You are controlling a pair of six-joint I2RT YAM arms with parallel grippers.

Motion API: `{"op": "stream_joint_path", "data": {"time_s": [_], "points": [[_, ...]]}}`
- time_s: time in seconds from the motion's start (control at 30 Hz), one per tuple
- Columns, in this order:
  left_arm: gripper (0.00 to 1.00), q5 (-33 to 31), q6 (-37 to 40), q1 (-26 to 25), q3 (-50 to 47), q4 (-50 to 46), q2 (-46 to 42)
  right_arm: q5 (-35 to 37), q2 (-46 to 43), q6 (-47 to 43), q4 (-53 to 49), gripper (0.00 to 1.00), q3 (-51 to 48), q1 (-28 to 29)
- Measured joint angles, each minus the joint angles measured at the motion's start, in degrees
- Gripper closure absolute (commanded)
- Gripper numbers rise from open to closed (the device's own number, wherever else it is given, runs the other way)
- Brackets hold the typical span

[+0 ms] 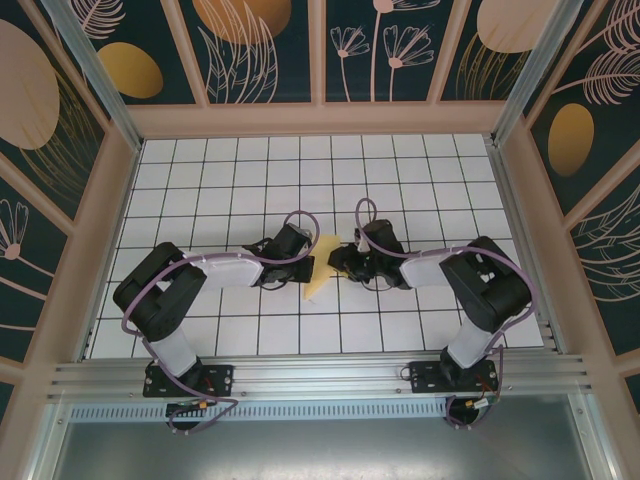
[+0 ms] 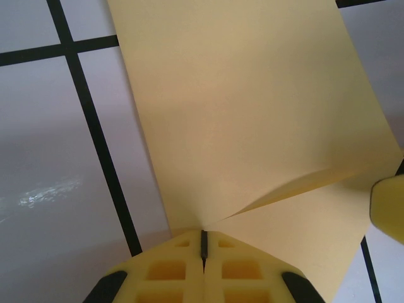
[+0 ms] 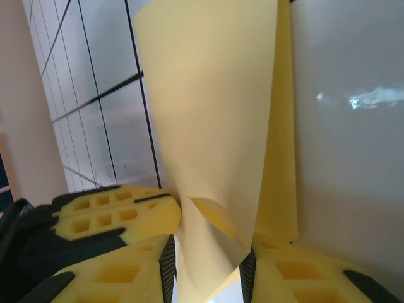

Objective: Fold a paper plane with a square sheet of paper (pick it up from the middle)
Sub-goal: Fourth fold the wing at the center of the table.

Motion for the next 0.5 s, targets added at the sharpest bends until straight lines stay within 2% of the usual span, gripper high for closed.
{"op": "stream_joint_path", "data": {"time_s": [0.3, 0.4, 0.5], "points": [[0.95, 0.0, -0.1, 0.0, -0.2, 0.2, -0.2, -4.1, 4.7, -4.9, 0.5, 0.76, 2.9, 0.0], [0.9, -0.1, -0.1, 0.0, -0.3, 0.1, -0.5, -4.2, 5.0, -5.8, 0.4, 0.8, 3.1, 0.0], [0.79, -0.2, -0.3, 0.0, -0.8, -1.2, -1.9, -4.2, 5.0, -6.0, 0.3, 0.84, 3.1, 0.0]]}}
